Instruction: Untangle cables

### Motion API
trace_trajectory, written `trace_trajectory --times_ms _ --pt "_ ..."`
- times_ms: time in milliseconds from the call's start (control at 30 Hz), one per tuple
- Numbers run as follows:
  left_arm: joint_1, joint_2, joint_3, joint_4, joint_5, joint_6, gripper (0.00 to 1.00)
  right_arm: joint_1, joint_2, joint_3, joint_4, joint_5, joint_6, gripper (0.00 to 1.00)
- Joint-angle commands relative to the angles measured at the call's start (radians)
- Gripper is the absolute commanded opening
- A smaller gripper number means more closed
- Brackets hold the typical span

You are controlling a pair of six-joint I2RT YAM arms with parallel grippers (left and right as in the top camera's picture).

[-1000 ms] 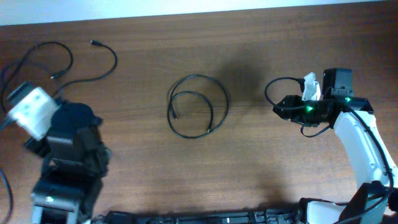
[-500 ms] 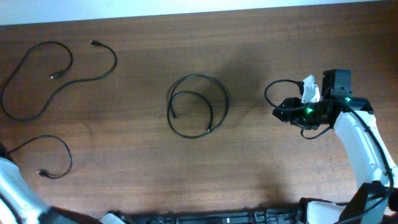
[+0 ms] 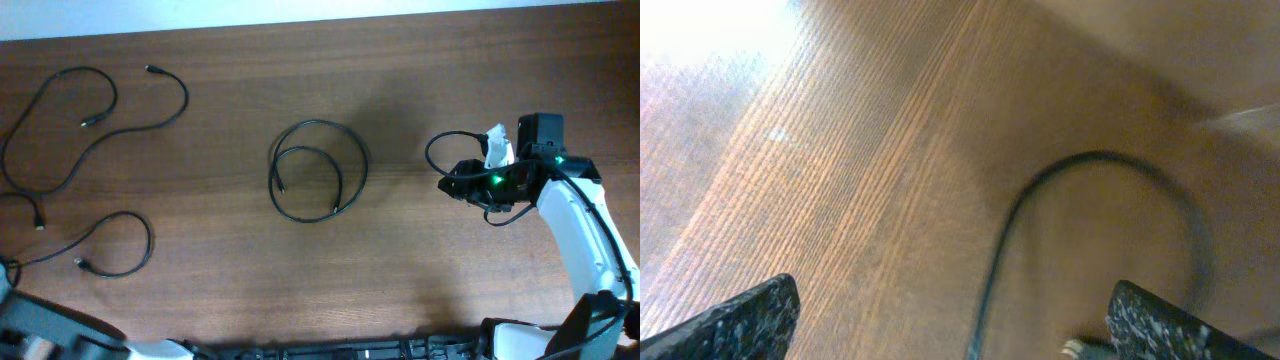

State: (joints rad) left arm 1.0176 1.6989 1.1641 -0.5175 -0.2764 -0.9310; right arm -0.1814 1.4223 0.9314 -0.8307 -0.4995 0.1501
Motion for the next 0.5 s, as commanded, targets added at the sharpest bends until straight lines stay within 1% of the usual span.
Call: trace_trajectory --times_ms 0,33,67,100,133,167,200,233,267,300,333,367,400,467 --pt "0.013 -0.259 0.003 0.002 0.21 0.005 0.99 0.006 -0.002 0.005 -0.002 -0.013 -0.011 0.52" --pt "0.009 -0.325 0.003 0.01 0.404 0.029 0.99 0.006 -0.002 0.005 -0.001 -0.013 -0.011 0.53" --pt "-0.022 -0.383 0.003 0.058 0.61 0.129 0.99 0.006 -0.002 0.005 -0.002 -0.013 -0.011 0.59" --pt "-0.099 -0.425 0.003 0.089 0.729 0.219 0.99 0.006 -0.002 0.005 -0.007 -0.013 -0.011 0.7" --pt "-0.178 -0.443 0.003 0.091 0.747 0.291 0.99 0.005 -0.002 0.005 -0.014 -0.013 -0.011 0.72" --pt "-0.268 -0.452 0.003 0.092 0.748 0.391 0.99 0.005 -0.002 0.005 -0.018 -0.013 -0.011 0.73" --pt "-0.36 -0.453 0.003 0.108 0.74 0.516 0.99 0.006 -0.002 0.005 -0.02 -0.013 -0.011 0.73" --pt "-0.461 -0.444 0.003 0.113 0.577 0.592 0.99 0.006 -0.002 0.005 -0.03 -0.013 -0.011 0.74" --pt "-0.515 -0.43 0.003 0.113 0.35 0.591 0.99 0.006 -0.002 0.005 -0.035 -0.013 -0.011 0.74" --pt "-0.539 -0.406 0.003 0.113 0.178 0.556 0.99 0.006 -0.002 0.005 -0.038 -0.013 -0.011 0.74" --pt "-0.536 -0.354 0.003 0.114 0.085 0.486 0.98 0.006 -0.002 0.005 -0.037 -0.013 -0.011 0.74" --pt "-0.531 -0.291 0.003 0.126 0.047 0.446 0.93 0.006 -0.002 0.005 -0.039 -0.013 -0.011 0.74" --pt "-0.521 -0.214 0.003 0.158 0.04 0.422 0.91 0.005 -0.002 0.005 -0.047 -0.013 -0.011 0.74" --pt "-0.51 -0.056 0.003 0.282 0.036 0.424 0.87 0.006 -0.002 0.005 -0.056 -0.013 -0.011 0.74"
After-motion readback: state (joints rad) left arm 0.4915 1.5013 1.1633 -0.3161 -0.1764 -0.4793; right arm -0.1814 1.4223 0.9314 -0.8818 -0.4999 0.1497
